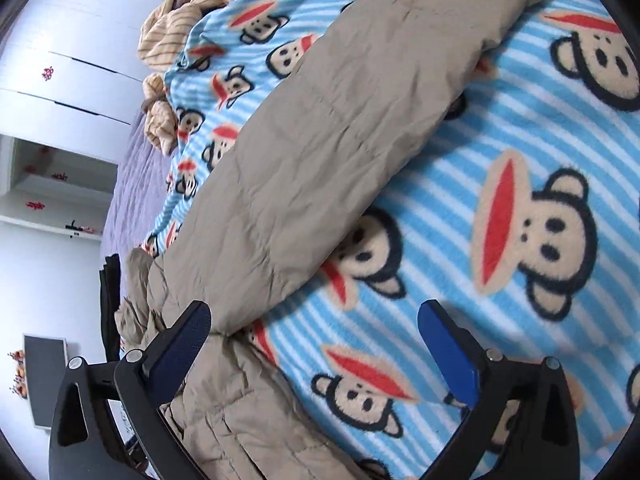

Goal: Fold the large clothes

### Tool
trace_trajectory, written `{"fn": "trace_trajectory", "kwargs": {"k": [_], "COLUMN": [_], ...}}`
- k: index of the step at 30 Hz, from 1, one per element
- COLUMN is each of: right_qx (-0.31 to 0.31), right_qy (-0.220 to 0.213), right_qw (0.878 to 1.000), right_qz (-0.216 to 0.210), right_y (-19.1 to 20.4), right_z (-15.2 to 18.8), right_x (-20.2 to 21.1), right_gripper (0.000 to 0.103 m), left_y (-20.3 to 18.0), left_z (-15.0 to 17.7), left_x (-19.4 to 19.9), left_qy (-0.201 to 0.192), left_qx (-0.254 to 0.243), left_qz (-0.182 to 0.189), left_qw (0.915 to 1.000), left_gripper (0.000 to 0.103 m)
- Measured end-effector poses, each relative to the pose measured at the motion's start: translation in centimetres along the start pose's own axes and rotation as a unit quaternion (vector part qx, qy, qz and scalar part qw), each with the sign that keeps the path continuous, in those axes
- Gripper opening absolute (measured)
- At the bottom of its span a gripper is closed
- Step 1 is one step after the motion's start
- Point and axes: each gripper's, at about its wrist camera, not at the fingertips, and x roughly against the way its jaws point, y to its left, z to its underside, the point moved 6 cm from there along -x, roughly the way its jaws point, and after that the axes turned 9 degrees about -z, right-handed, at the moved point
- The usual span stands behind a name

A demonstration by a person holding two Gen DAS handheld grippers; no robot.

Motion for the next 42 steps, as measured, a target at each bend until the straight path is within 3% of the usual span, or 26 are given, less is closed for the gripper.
{"fn": "trace_trajectory", "kwargs": {"k": [4, 10, 14, 16, 18, 20, 21, 23, 27, 31, 34, 37, 40, 42], "right_qx": [-0.034, -0.120, -0.187, -0.240, -0.278, -0.290, -0.285, -0.264, -0.192, -0.065, 0.056, 0.183, 0.311, 0.374], "right_qy": [-0.006, -0.052, -0.081, -0.091, -0.089, -0.074, -0.069, -0.067, -0.050, -0.013, 0.016, 0.049, 0.096, 0.127], "right_qw": [0.999, 0.987, 0.965, 0.945, 0.928, 0.922, 0.923, 0.925, 0.942, 0.963, 0.970, 0.960, 0.932, 0.910], "right_qz": [-0.007, -0.091, -0.166, -0.203, -0.230, -0.244, -0.249, -0.263, -0.273, -0.260, -0.237, -0.206, -0.161, -0.125], "right_y": [-1.7, -3.5, -4.0, -4.5, -4.5, -3.9, -3.3, -1.4, 4.4, 13.1, 20.7, 27.2, 32.5, 33.8], "right_z": [-2.9, -8.3, -11.3, -12.4, -13.0, -13.1, -13.2, -13.5, -13.8, -12.7, -9.9, -4.8, 2.7, 7.8], "right_x": [0.1, 0.0, -0.4, -0.8, -1.4, -2.2, -2.5, -2.7, -3.3, -4.2, -6.0, -8.1, -11.8, -14.4], "right_gripper": [0.103, 0.103, 0.103, 0.098, 0.075, 0.027, 0.021, 0.014, 0.013, 0.013, 0.013, 0.013, 0.013, 0.013], "left_y": [-1.0, -1.4, -0.5, 0.3, 0.9, 1.6, 1.9, 2.8, 5.5, 9.5, 12.6, 15.6, 18.3, 19.4], "left_z": [0.0, -0.5, -1.3, -1.6, -1.7, -1.9, -1.9, -1.9, -2.1, -2.4, -2.5, -2.3, -1.9, -1.5], "left_x": [-0.6, 0.2, 0.6, 0.7, 0.6, 0.4, 0.4, 0.4, 0.4, 0.8, 0.8, 0.5, -0.2, -0.7], "left_qy": [0.017, 0.004, -0.004, -0.009, -0.008, -0.005, -0.006, -0.009, -0.015, -0.038, -0.052, -0.058, -0.058, -0.057], "left_qx": [-0.004, -0.005, 0.009, 0.018, 0.027, 0.030, 0.030, 0.033, 0.063, 0.098, 0.120, 0.141, 0.160, 0.170], "left_qz": [0.010, 0.007, -0.001, -0.005, -0.002, 0.002, 0.002, -0.010, 0.003, -0.013, -0.031, -0.043, -0.052, -0.054], "left_qw": [0.9998, 1.0000, 1.0000, 0.9998, 0.9996, 0.9995, 0.9995, 0.9994, 0.9979, 0.9944, 0.9910, 0.9874, 0.9839, 0.9822], "left_gripper": [0.103, 0.103, 0.103, 0.103, 0.103, 0.103, 0.103, 0.103, 0.103, 0.103, 0.103, 0.103, 0.103, 0.103]}}
